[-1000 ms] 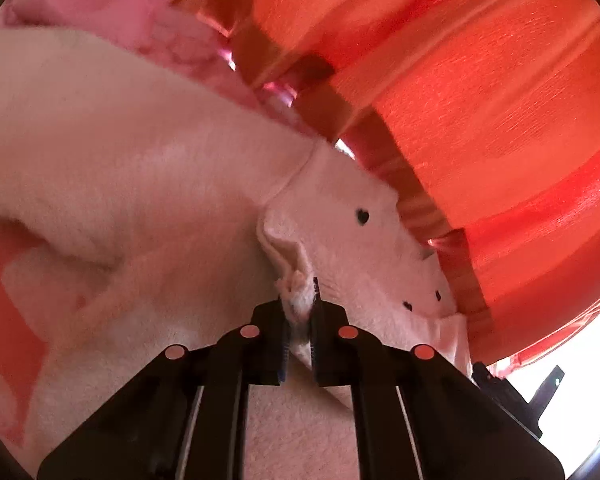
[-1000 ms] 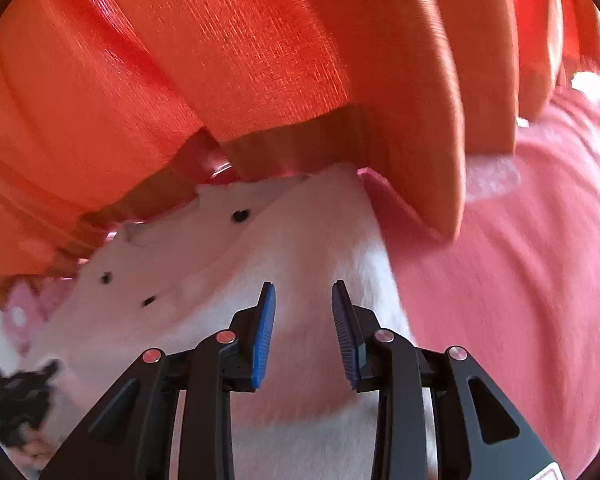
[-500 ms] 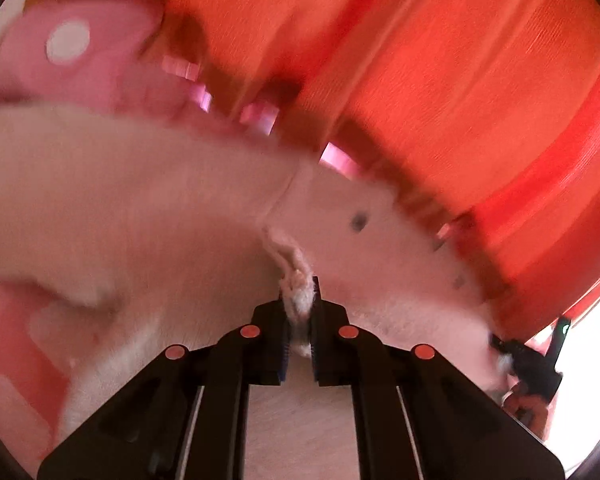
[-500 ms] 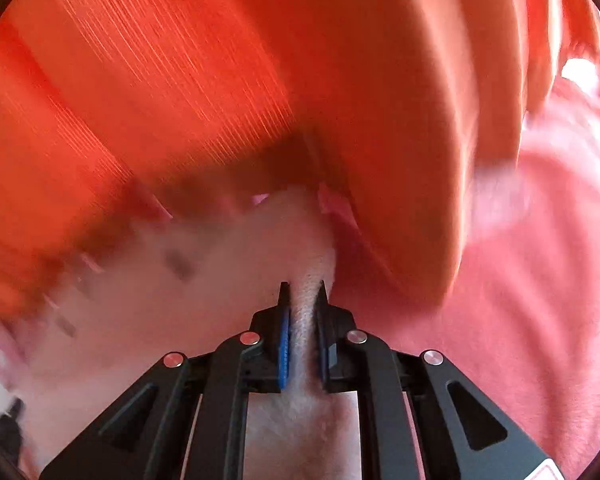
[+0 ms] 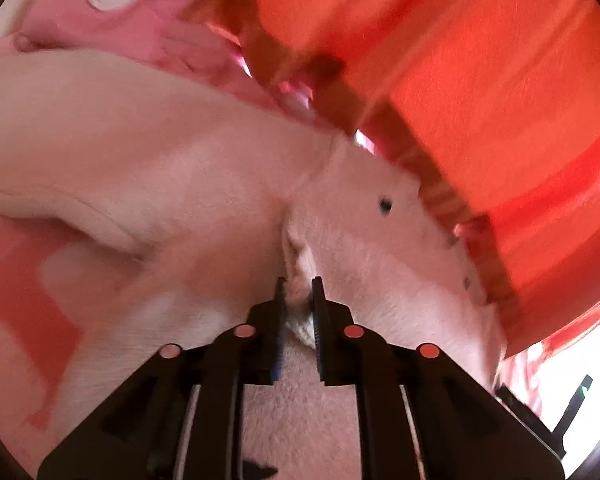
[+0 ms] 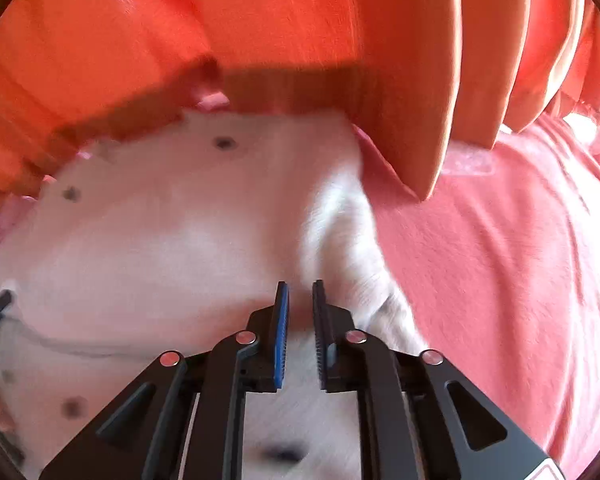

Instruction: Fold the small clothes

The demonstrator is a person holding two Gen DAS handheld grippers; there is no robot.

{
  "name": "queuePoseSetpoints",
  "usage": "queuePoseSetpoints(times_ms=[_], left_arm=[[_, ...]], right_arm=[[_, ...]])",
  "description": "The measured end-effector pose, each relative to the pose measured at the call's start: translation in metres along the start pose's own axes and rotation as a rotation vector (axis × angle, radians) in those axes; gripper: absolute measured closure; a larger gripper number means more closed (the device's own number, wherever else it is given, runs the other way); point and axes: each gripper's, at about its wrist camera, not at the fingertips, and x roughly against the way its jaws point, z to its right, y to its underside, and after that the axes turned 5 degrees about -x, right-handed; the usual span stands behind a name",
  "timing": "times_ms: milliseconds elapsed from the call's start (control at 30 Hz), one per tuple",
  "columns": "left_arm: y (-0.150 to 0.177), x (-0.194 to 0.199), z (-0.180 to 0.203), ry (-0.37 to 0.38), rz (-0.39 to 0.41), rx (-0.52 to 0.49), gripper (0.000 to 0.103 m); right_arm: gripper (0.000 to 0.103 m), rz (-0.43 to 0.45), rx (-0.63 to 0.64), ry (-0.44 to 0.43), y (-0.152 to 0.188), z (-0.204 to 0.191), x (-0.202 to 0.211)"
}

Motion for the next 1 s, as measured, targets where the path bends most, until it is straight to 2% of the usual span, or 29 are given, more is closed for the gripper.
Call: queuePoseSetpoints(times_ms=[33, 67, 100, 167, 267, 300, 333, 400, 467, 533, 633, 667, 700, 733, 800, 900, 1000], left_arm=[[-0.006, 0.015, -0.006, -0.004, 0.039, 0.034, 0.073], [-0.01, 0.026, -0.013, -0.015, 0.068, 0.066, 0.049], [-0.016, 0.041, -0.023, -0.04, 0.107, 0.114, 0.036], [-0.024, 0.077, -0.054, -0.097, 0.201, 0.218, 0.031], [-0.036, 0.115, -0.112, -0.211, 0.269, 0.333, 0.025], [-0.041, 0.123, -0.133, -0.25, 0.276, 0.357, 0.025], [-0.047, 0.131, -0.159, -0.319, 0.271, 0.384, 0.025], [-0.056, 0.145, -0.202, -0.433, 0.275, 0.421, 0.025], [-0.063, 0.151, -0.232, -0.486, 0.257, 0.441, 0.025], [-0.069, 0.149, -0.259, -0.505, 0.217, 0.478, 0.025], [-0.075, 0.143, -0.268, -0.514, 0.214, 0.509, 0.027], [-0.08, 0.142, -0.267, -0.497, 0.209, 0.484, 0.044], [-0.084, 0.134, -0.26, -0.452, 0.197, 0.439, 0.082], [-0.091, 0.123, -0.253, -0.442, 0.151, 0.403, 0.093], [-0.097, 0.12, -0.238, -0.455, 0.166, 0.363, 0.096], [-0.11, 0.125, -0.18, -0.437, 0.229, 0.23, 0.097], [-0.112, 0.136, -0.084, -0.309, 0.292, 0.046, 0.097]], right_arm=[[0.086, 0.014, 0.002, -0.033, 0.006, -0.004, 0.016], [0.082, 0.024, 0.013, -0.06, 0.015, -0.012, 0.029], [0.08, 0.04, 0.027, -0.083, 0.027, -0.019, 0.042], [0.075, 0.039, 0.061, -0.097, 0.053, -0.038, 0.051], [0.075, -0.065, 0.097, -0.133, 0.085, -0.069, 0.035], [0.075, -0.1, 0.107, -0.148, 0.087, -0.078, 0.029], [0.075, -0.127, 0.116, -0.162, 0.09, -0.085, 0.024], [0.075, -0.137, 0.149, -0.168, 0.099, -0.1, 0.021], [0.075, -0.121, 0.191, -0.149, 0.107, -0.112, 0.022], [0.074, -0.1, 0.229, -0.14, 0.11, -0.121, 0.024], [0.063, -0.083, 0.244, -0.131, 0.112, -0.125, 0.028], [0.062, -0.082, 0.242, -0.128, 0.111, -0.124, 0.027], [0.062, -0.084, 0.236, -0.126, 0.109, -0.122, 0.027], [0.061, -0.087, 0.227, -0.126, 0.108, -0.12, 0.026], [0.061, -0.09, 0.204, -0.13, 0.105, -0.118, 0.026], [0.061, -0.083, 0.16, -0.146, 0.096, -0.111, 0.027], [0.061, -0.061, 0.131, -0.154, 0.085, -0.105, 0.031]])
